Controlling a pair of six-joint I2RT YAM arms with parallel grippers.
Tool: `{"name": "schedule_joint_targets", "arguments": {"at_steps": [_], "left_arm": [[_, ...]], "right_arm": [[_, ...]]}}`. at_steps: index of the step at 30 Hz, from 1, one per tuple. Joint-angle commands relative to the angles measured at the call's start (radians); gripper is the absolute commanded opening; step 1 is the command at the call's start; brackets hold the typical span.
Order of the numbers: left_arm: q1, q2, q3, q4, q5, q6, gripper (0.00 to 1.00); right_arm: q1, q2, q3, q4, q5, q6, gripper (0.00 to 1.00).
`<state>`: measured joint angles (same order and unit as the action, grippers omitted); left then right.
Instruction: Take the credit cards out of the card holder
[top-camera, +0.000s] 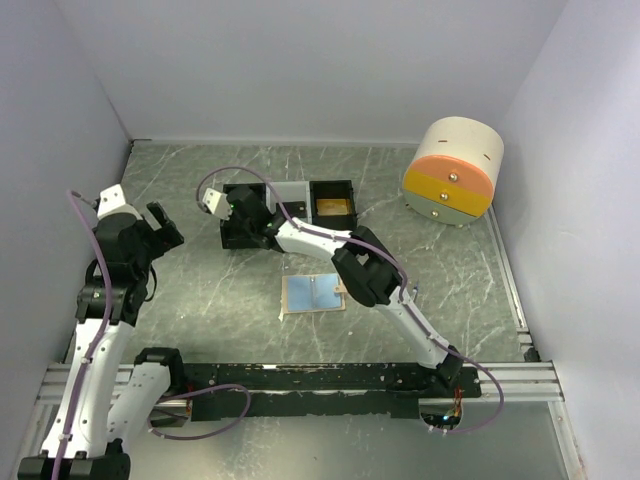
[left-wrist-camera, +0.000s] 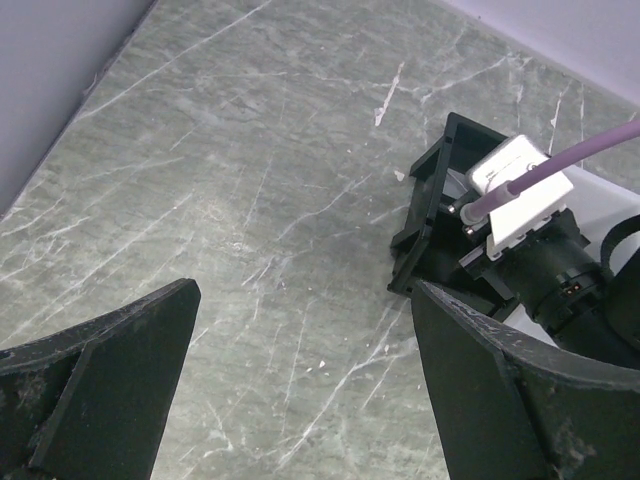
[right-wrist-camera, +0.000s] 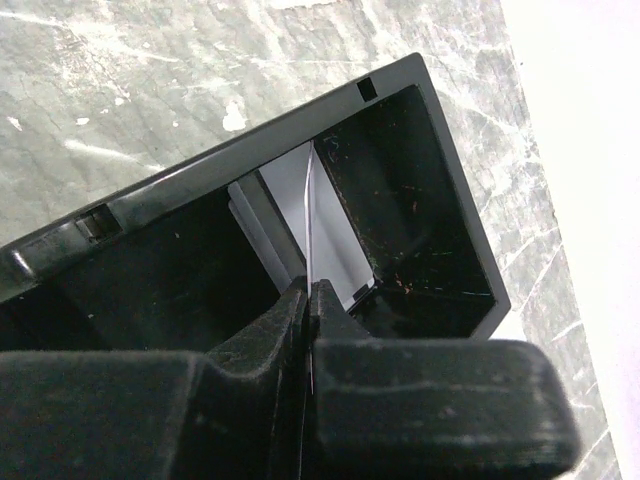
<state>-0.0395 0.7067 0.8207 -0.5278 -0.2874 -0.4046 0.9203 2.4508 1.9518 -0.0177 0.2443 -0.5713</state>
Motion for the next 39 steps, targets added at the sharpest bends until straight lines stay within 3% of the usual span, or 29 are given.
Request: {"name": "schedule_joint_targets", "arguments": {"at_steps": [1, 3, 9, 14, 23, 32, 39], "left_arm": [[0.015, -0.021, -0.016, 0.018, -0.007, -0.003, 1.00], [0.015, -0.016, -0.012, 0.016, -0.004, -0.002, 1.00], [0.015, -0.010, -0.011, 0.016, 0.002, 0.000, 1.00], [0.016, -0.005, -0.014, 0.020, 0.016, 0.003, 1.00], [0.018, 0.006, -0.015, 0.023, 0.032, 0.007, 1.00], [0.018, 0.005, -0.013, 0.020, 0.024, 0.004, 1.00], [0.018, 0.007, -0.016, 0.022, 0.027, 0.004, 1.00]], "right_arm": [[-0.007, 0.030, 0.029, 0.014, 0.021, -0.026, 0.07], [-0.006, 0.042, 0.026, 0.026, 0.037, -0.041, 0.12], [-0.010, 0.068, 0.040, 0.056, 0.079, -0.079, 0.14], [-0.010, 0.058, 0.025, 0.076, 0.078, -0.068, 0.34], [-0.011, 0.000, -0.013, 0.071, 0.049, -0.006, 0.51], [-0.030, -0.134, -0.102, 0.117, -0.021, 0.176, 0.57], [-0.042, -0.409, -0.388, 0.268, -0.080, 0.454, 0.61]]}}
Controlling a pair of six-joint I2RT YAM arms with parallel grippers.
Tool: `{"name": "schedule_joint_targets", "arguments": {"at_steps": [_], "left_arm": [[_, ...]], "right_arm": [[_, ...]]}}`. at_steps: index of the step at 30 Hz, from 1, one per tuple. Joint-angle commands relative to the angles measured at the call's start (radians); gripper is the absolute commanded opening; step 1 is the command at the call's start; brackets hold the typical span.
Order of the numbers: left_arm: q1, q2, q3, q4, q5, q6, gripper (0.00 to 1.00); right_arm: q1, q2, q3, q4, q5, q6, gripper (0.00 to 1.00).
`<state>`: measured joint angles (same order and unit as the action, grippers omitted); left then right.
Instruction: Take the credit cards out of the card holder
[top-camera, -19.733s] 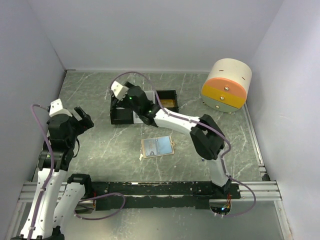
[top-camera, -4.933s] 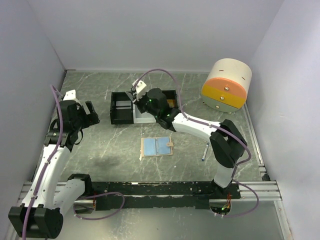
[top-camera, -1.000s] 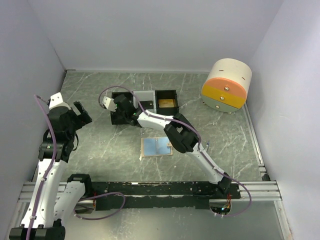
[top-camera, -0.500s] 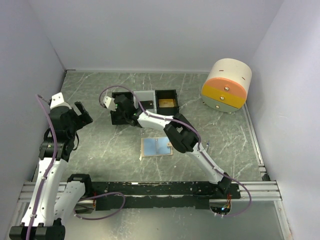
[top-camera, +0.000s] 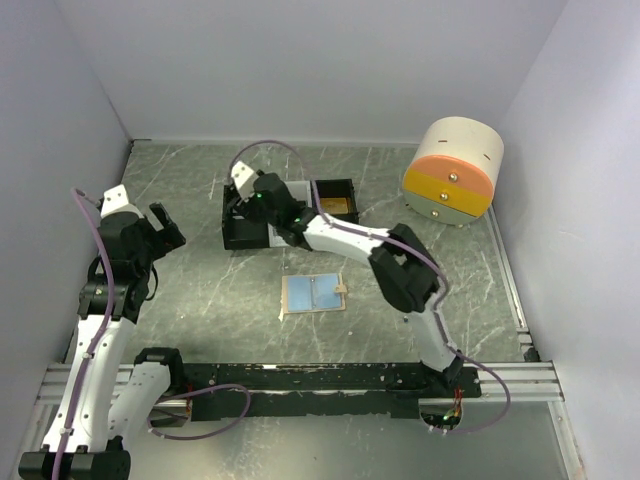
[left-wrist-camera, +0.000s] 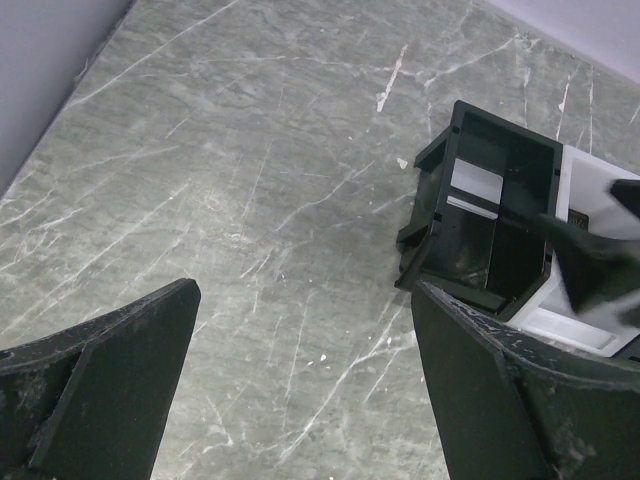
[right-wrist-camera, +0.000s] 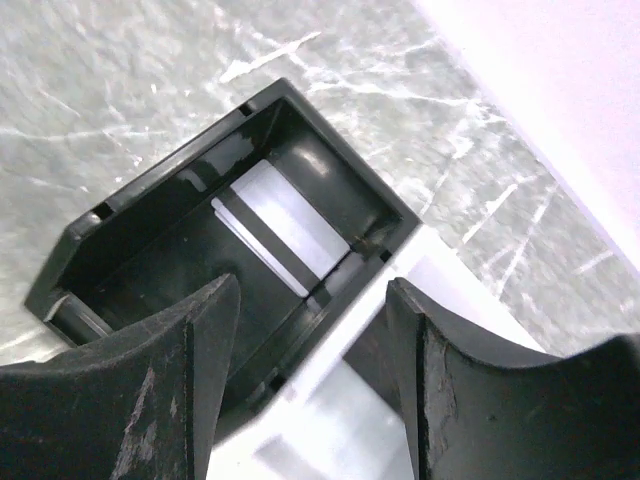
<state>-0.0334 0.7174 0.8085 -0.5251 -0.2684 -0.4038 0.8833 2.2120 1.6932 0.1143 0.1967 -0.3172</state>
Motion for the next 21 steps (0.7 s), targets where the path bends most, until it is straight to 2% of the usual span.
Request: {"name": "schedule_joint_targets", "arguments": {"at_steps": [1, 3, 6, 14, 17, 21], "left_arm": [[0.012, -0.001, -0.004, 0.019, 0.009, 0.003, 1.00], [0.012, 0.002, -0.005, 0.017, 0.010, 0.005, 1.00], [0.012, 0.009, -0.004, 0.019, 0.025, 0.008, 1.00], [0.012, 0.043, -0.006, 0.033, 0.083, 0.021, 1.00], [0.012, 0.056, -0.018, 0.062, 0.171, 0.041, 1.00], [0.012, 0.088, -0.037, 0.124, 0.377, 0.111, 0.99]], "right_arm": [[-0.005, -0.227, -0.192, 0.159, -0.041, 0.223, 0.61], [-0.005, -0.321, -0.321, 0.207, -0.021, 0.306, 0.61], [-0.007, -0.432, -0.471, 0.174, 0.037, 0.458, 0.61], [0.001, -0.533, -0.613, -0.091, -0.002, 0.708, 0.57], [0.008, -0.555, -0.683, -0.094, -0.026, 0.789, 0.55], [0.023, -0.563, -0.765, -0.139, 0.004, 0.882, 0.55]]}}
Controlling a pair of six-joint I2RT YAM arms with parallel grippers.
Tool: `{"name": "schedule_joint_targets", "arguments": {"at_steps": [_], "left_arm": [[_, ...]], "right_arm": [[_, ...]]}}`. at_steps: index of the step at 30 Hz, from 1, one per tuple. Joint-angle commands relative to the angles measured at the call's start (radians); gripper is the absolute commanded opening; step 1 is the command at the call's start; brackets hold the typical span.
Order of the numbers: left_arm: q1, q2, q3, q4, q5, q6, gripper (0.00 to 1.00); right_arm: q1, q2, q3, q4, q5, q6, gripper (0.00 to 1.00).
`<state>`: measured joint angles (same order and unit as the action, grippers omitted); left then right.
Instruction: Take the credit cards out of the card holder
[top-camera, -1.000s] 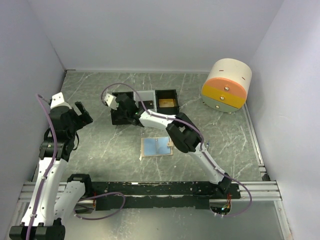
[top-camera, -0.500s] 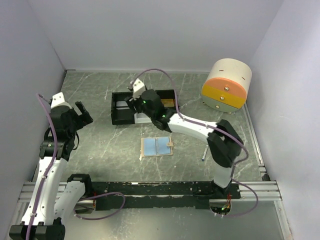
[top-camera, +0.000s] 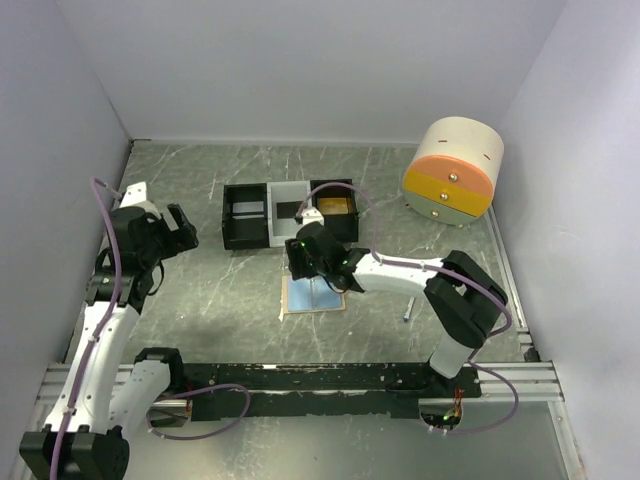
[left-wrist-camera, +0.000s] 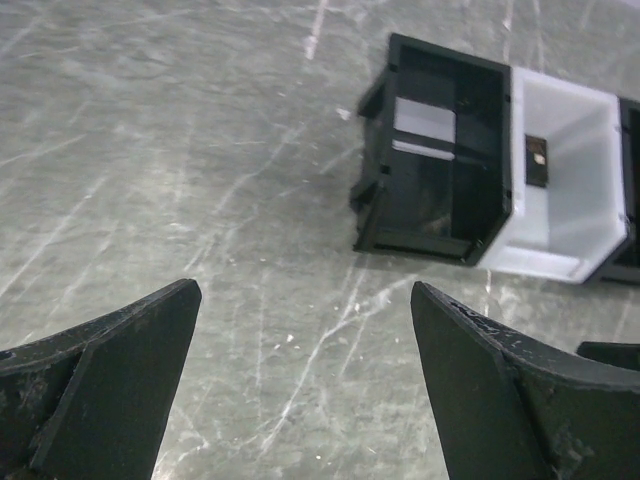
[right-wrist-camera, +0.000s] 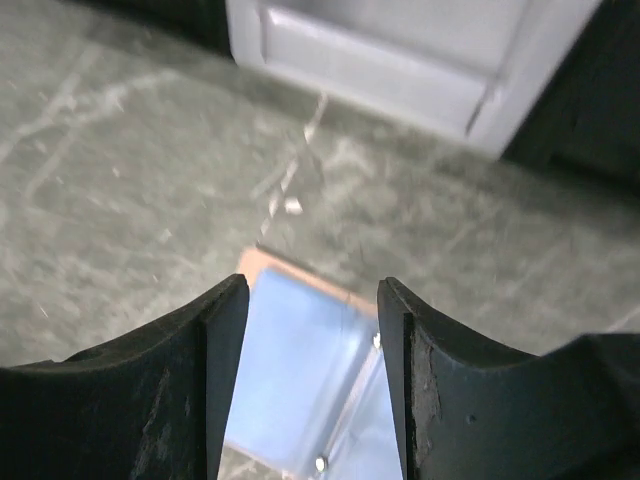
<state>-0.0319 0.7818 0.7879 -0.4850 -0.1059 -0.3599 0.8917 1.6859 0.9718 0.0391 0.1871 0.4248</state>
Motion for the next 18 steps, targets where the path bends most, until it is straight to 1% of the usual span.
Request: {"name": "schedule_joint_targets", "arguments": {"at_steps": [1, 5, 7, 10, 15, 18], "left_arm": [[0.010, 0.033, -0.018, 0.096, 0.266, 0.075, 1.00], [0.005, 0.077, -0.031, 0.142, 0.457, 0.097, 0.96], [0.000, 0.101, -0.033, 0.155, 0.505, 0.104, 0.94], [-0.009, 0.117, -0.026, 0.148, 0.511, 0.114, 0.93], [-0.013, 0.117, -0.033, 0.150, 0.489, 0.116, 0.95], [-0.013, 0.132, -0.026, 0.138, 0.470, 0.117, 0.95]], "right_arm": [[0.018, -0.040, -0.056, -0.067, 0.017, 0.153, 0.55], [0.031, -0.026, -0.080, -0.083, 0.018, 0.188, 0.57], [0.040, -0.012, -0.074, -0.084, 0.016, 0.180, 0.60], [0.057, 0.007, -0.040, -0.102, 0.029, 0.161, 0.66], [0.078, 0.041, 0.000, -0.140, 0.076, 0.151, 0.69], [0.112, 0.062, 0.007, -0.156, 0.148, 0.151, 0.71]]}}
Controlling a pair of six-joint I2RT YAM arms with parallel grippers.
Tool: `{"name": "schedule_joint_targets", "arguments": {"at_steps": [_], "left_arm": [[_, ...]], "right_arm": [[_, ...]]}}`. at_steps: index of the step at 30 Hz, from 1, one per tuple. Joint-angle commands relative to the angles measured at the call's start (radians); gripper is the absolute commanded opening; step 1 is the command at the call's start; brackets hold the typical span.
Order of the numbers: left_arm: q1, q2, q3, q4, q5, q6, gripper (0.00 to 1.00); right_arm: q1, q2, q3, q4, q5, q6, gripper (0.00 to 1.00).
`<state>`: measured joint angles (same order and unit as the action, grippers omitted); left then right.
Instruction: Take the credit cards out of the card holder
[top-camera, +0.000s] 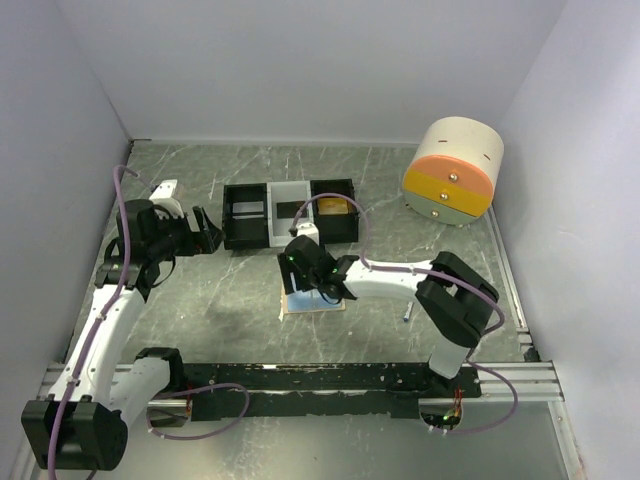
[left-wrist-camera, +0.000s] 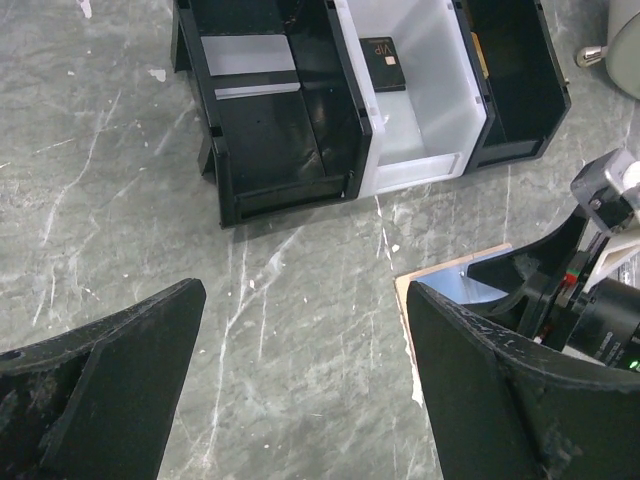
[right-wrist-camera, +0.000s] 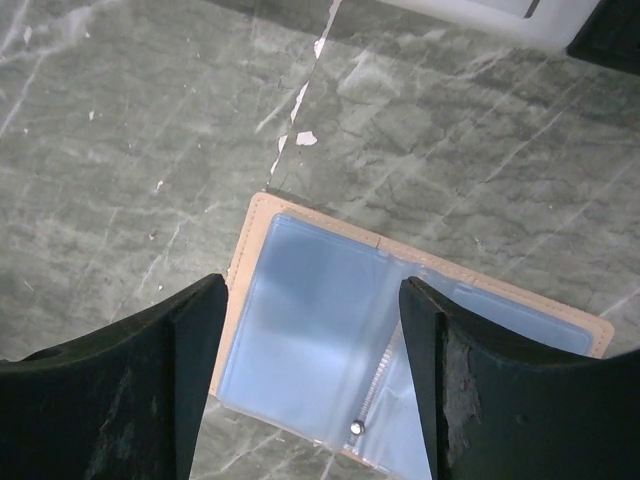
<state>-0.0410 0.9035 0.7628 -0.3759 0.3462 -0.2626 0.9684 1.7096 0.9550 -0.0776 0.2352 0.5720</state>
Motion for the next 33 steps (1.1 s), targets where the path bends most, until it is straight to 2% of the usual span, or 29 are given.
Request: {"name": "schedule_joint_targets", "arguments": {"at_steps": [1, 7, 15, 20, 25, 29, 31, 33], "left_arm": [[-0.003, 0.015, 0.002, 0.024, 0.011, 0.022, 0.94], [-0.003, 0.009, -0.001, 0.023, -0.019, 0.022, 0.95], [-0.003, 0.020, 0.002, 0.022, -0.007, 0.025, 0.94], [-0.004, 0.020, -0.001, 0.026, 0.011, 0.027, 0.94], [-0.009, 0.024, -0.003, 0.034, 0.049, 0.032, 0.93], [-0.029, 0.039, -0.004, 0.033, 0.062, 0.035, 0.93], [-0.046, 0.051, -0.002, 0.028, 0.064, 0.038, 0.93], [-0.071, 0.065, 0.004, 0.019, 0.055, 0.040, 0.92]], "right_arm": [[0.039, 0.050, 0.029, -0.044, 0.103, 0.006, 0.71], [0.042, 0.103, 0.032, -0.074, 0.118, 0.043, 0.70], [0.038, 0.110, 0.007, -0.033, 0.080, 0.059, 0.53], [-0.002, 0.071, -0.064, 0.094, -0.057, 0.079, 0.43], [-0.071, 0.035, -0.150, 0.205, -0.198, 0.120, 0.24], [-0.124, 0.013, -0.214, 0.296, -0.286, 0.153, 0.15], [-0.130, 0.015, -0.215, 0.295, -0.299, 0.147, 0.14], [-0.129, 0.018, -0.202, 0.281, -0.304, 0.116, 0.19]]}}
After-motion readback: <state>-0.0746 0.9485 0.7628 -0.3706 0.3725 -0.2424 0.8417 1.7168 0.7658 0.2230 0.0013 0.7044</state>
